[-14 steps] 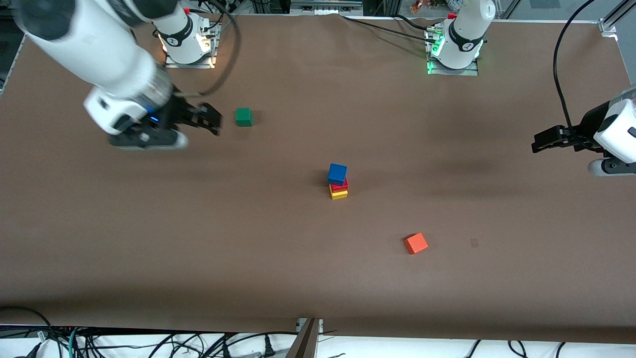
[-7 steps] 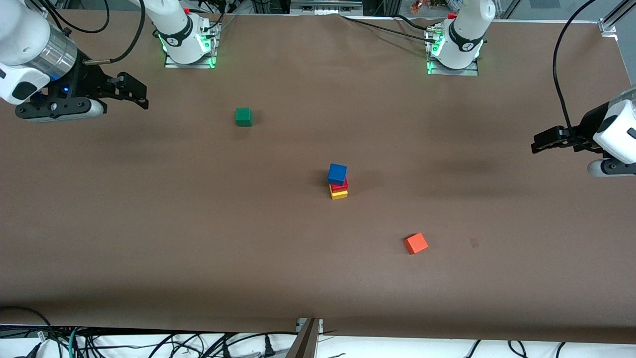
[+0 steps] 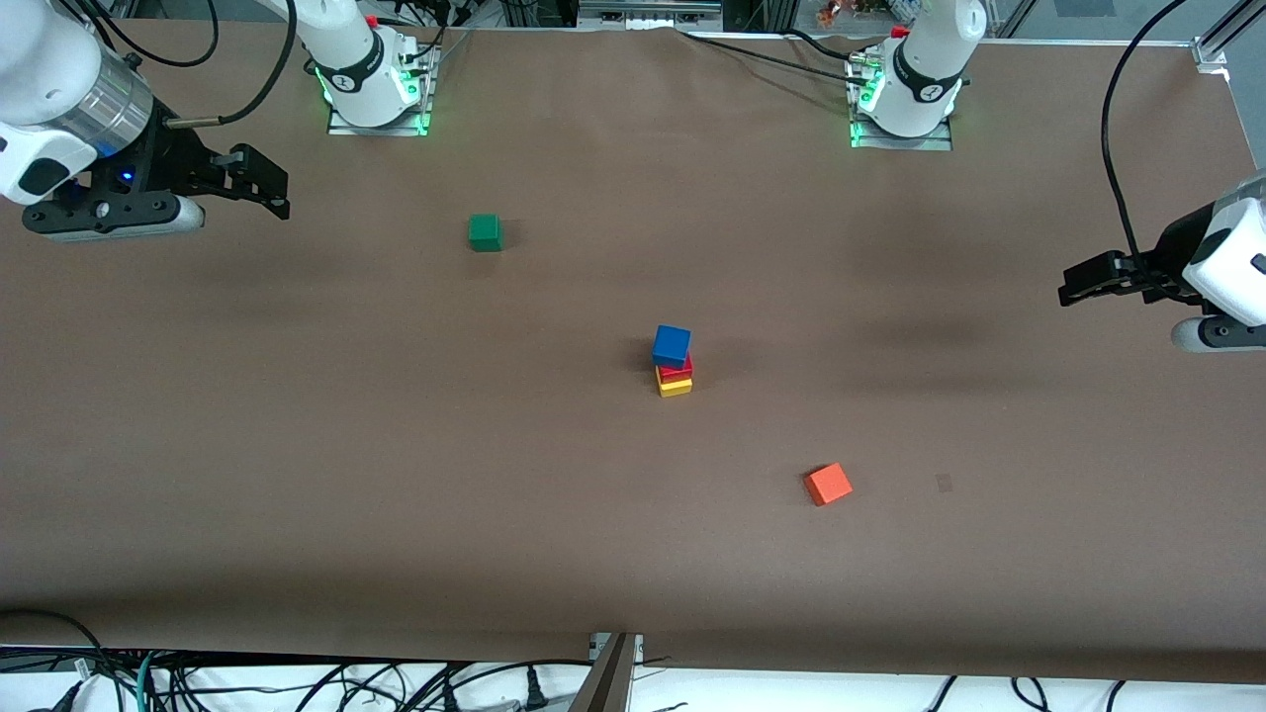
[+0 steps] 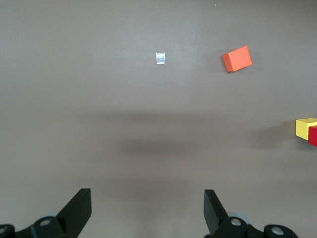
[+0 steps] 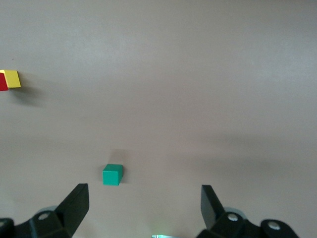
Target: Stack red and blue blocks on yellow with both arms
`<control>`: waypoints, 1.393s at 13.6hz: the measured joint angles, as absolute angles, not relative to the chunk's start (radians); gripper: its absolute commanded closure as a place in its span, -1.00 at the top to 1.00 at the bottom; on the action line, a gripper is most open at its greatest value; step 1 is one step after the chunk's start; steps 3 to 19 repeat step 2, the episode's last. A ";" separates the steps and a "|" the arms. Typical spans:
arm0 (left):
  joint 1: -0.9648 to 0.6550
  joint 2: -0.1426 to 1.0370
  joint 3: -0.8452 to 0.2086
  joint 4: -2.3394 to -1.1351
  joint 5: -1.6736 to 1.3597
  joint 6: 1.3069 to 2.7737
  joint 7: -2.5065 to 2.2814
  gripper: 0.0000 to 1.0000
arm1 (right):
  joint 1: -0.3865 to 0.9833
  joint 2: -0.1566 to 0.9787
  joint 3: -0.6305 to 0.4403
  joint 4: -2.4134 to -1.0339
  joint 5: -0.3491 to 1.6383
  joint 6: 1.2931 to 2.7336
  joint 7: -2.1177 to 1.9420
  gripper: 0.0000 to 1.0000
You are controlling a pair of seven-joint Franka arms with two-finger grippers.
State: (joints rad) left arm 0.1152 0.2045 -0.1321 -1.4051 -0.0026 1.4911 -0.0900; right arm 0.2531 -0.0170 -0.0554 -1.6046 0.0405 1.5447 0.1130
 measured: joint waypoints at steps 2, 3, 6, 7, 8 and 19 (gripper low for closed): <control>0.115 0.205 -0.132 -1.405 -0.003 1.491 -0.090 1.00 | 0.253 -0.017 -0.055 -1.600 0.040 1.545 0.113 1.00; 0.115 0.205 -0.132 -1.405 -0.003 1.491 -0.090 1.00 | 0.253 -0.017 -0.055 -1.600 0.040 1.545 0.113 1.00; 0.115 0.205 -0.132 -1.405 -0.003 1.491 -0.090 1.00 | 0.253 -0.017 -0.055 -1.600 0.040 1.545 0.113 1.00; 0.115 0.205 -0.132 -1.405 -0.003 1.491 -0.090 1.00 | 0.253 -0.017 -0.055 -1.600 0.040 1.545 0.113 1.00; 0.115 0.205 -0.132 -1.405 -0.003 1.491 -0.090 1.00 | 0.253 -0.017 -0.055 -1.600 0.040 1.545 0.113 1.00; 0.115 0.205 -0.132 -1.405 -0.003 1.491 -0.090 1.00 | 0.253 -0.017 -0.055 -1.600 0.040 1.545 0.113 1.00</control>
